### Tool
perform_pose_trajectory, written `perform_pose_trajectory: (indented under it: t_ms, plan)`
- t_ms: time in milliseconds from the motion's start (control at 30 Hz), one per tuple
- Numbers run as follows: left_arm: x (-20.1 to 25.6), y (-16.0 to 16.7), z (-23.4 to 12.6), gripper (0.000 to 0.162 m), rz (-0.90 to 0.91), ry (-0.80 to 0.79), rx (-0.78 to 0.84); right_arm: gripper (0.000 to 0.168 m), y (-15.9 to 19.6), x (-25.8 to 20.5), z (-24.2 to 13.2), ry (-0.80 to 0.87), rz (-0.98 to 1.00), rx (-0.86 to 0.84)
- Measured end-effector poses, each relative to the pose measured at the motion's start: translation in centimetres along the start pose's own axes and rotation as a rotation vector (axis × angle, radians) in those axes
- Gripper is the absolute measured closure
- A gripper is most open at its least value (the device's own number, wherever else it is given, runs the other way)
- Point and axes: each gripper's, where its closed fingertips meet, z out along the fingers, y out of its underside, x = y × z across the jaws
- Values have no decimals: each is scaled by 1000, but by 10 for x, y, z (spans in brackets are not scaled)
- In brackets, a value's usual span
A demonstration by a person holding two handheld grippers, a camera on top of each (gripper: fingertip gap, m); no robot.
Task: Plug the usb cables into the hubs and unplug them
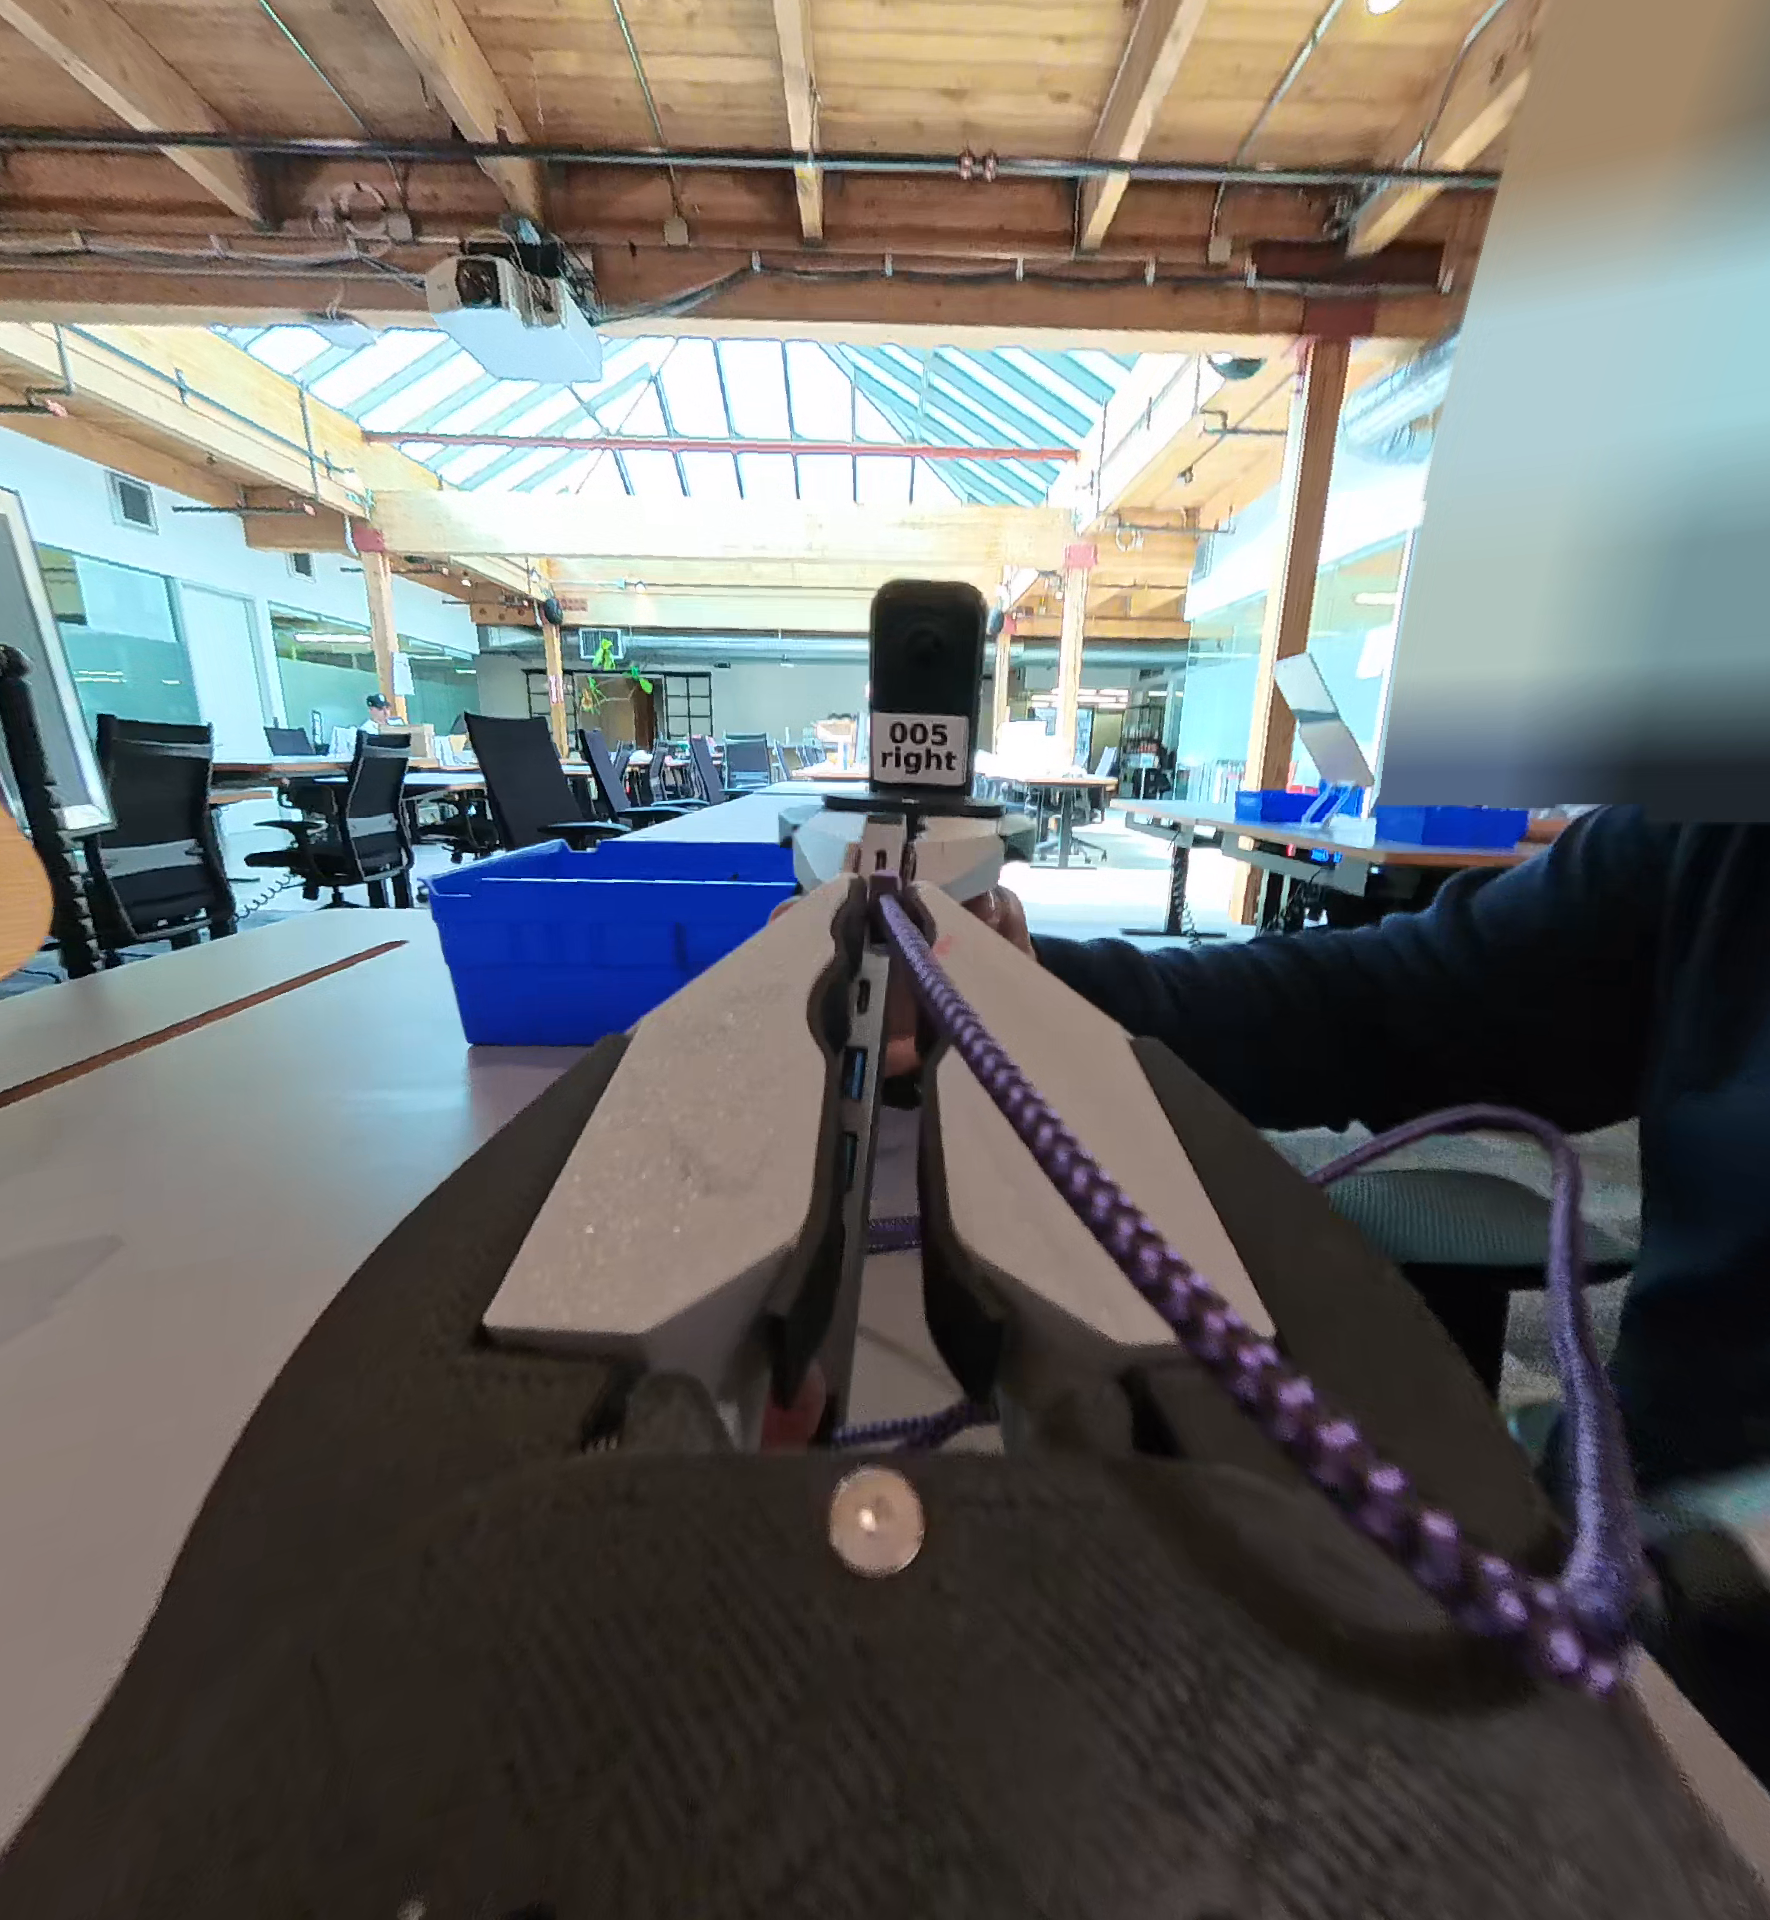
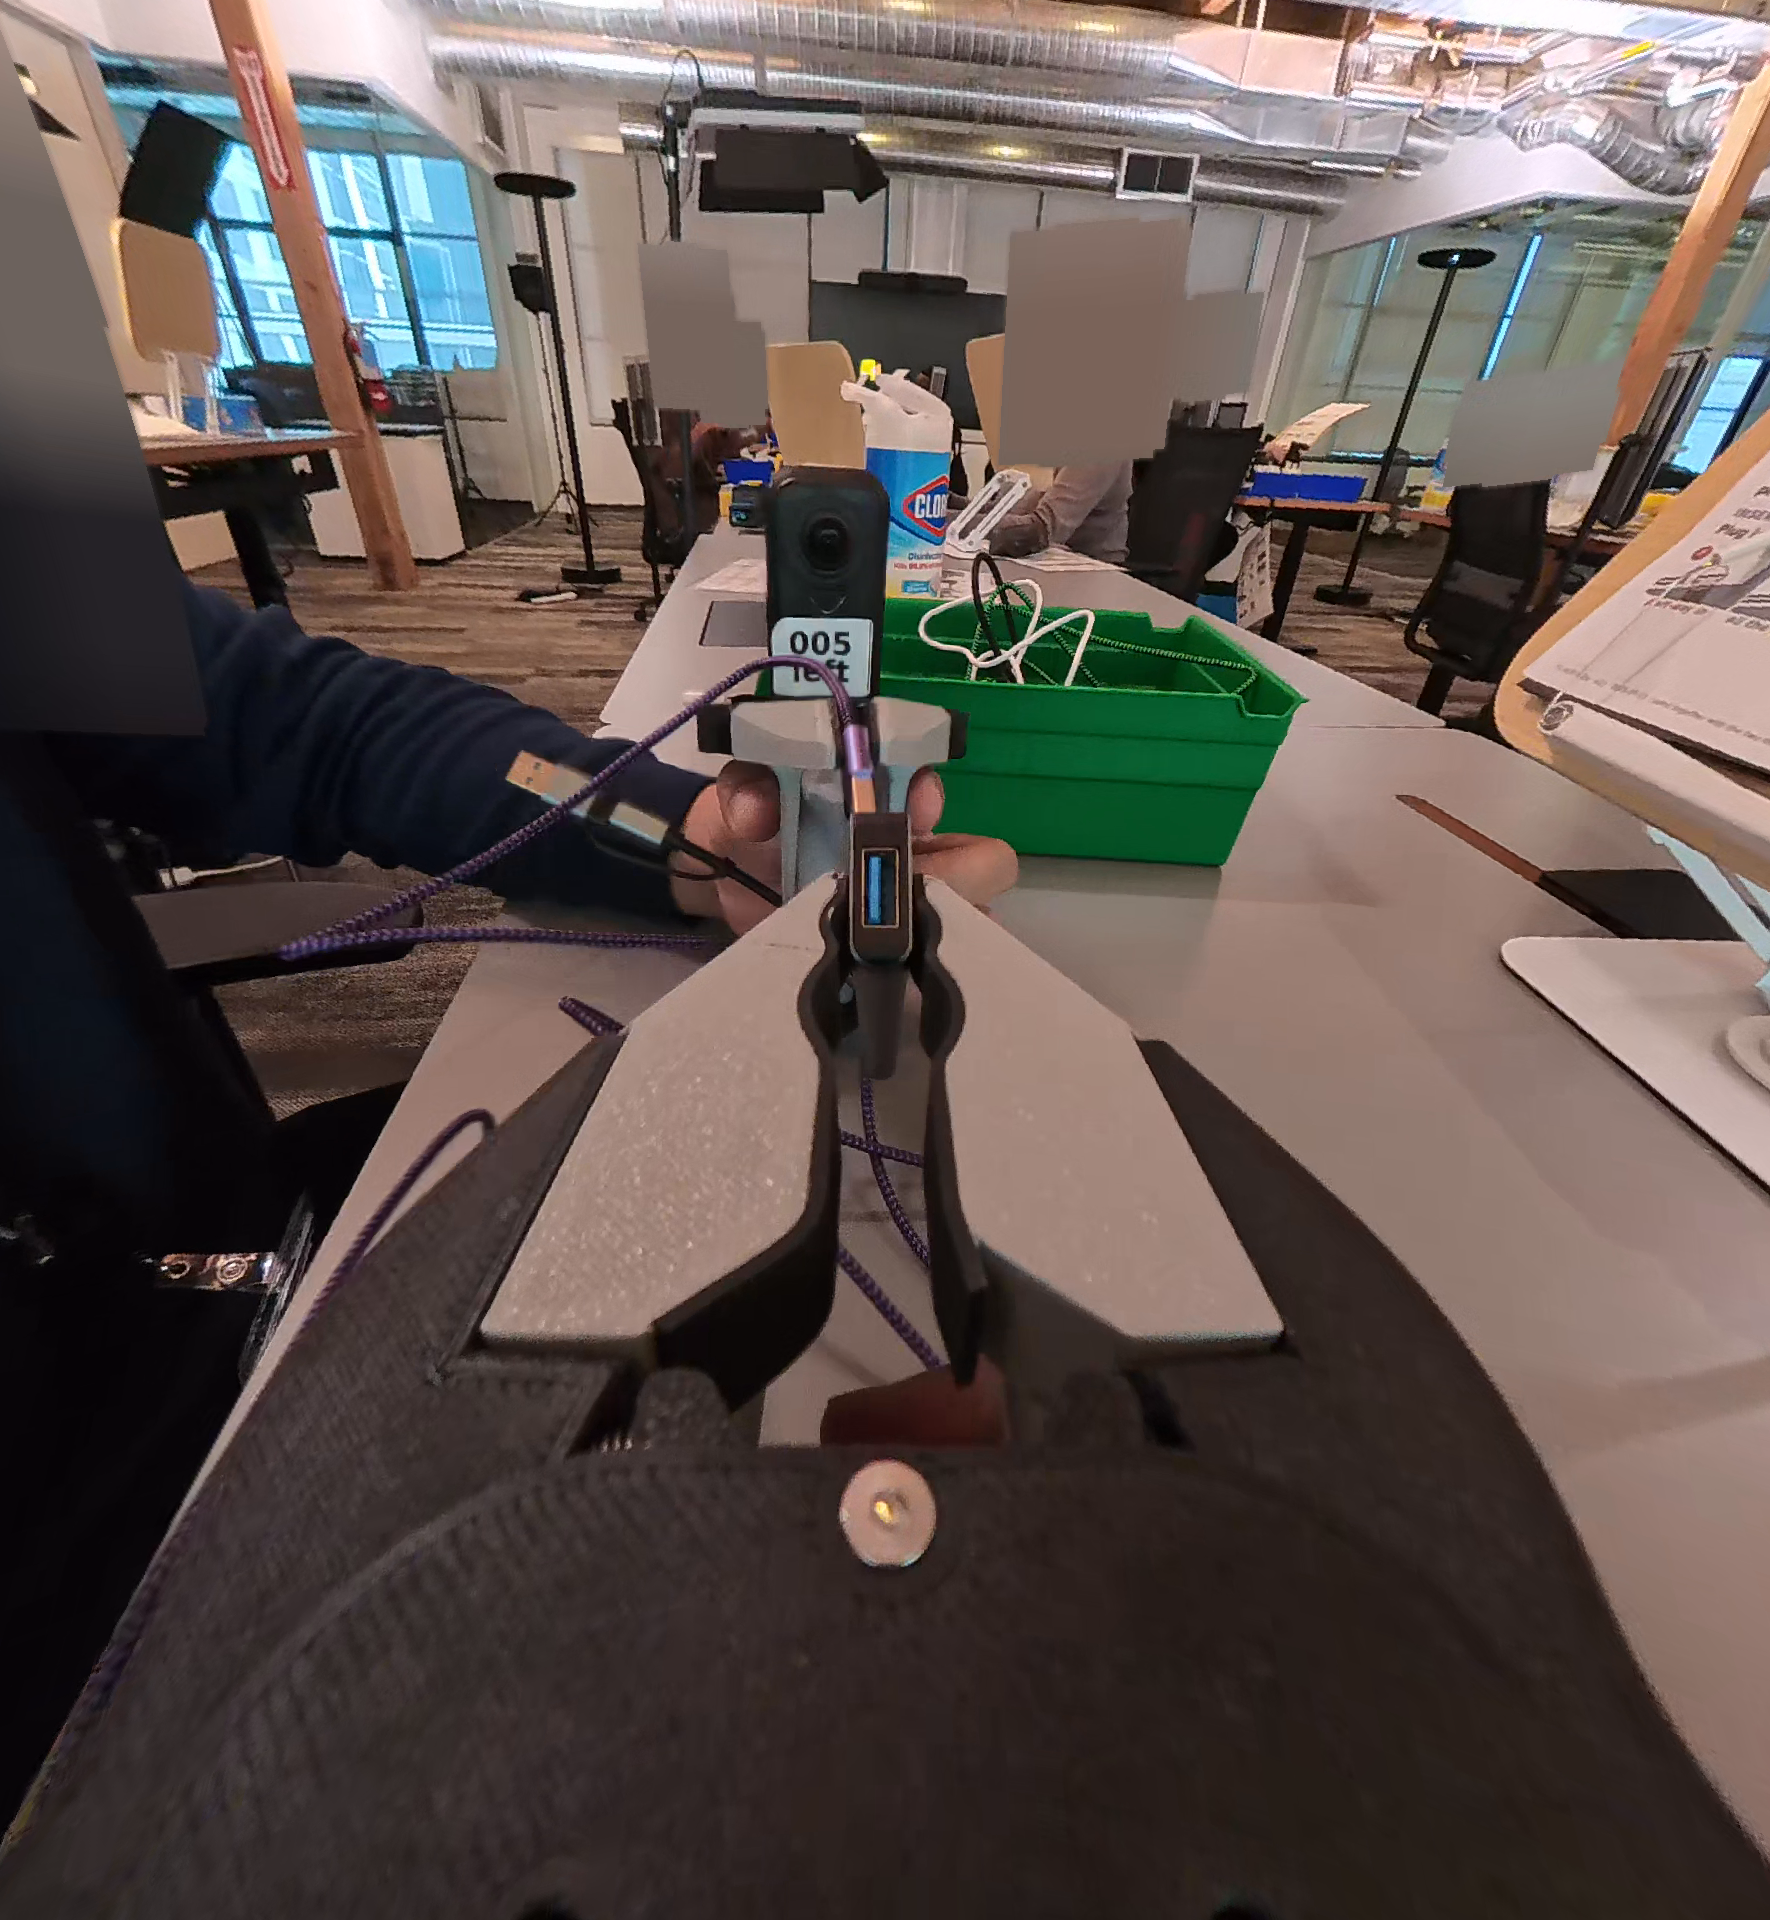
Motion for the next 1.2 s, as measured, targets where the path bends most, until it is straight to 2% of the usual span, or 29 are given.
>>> perform_pose_trajectory:
  t_ms: [433,800,1200]
  plan:
    - [-2,5,2,159,17,-14,-39,161,-1,-1,11,-42,35,4]
    - [-5,9,1,159,51,-62,-109,161,4,3,16,-72,26,-82]
    - [-4,2,5,159,-17,-56,3,161,-19,2,18,-106,161,154]
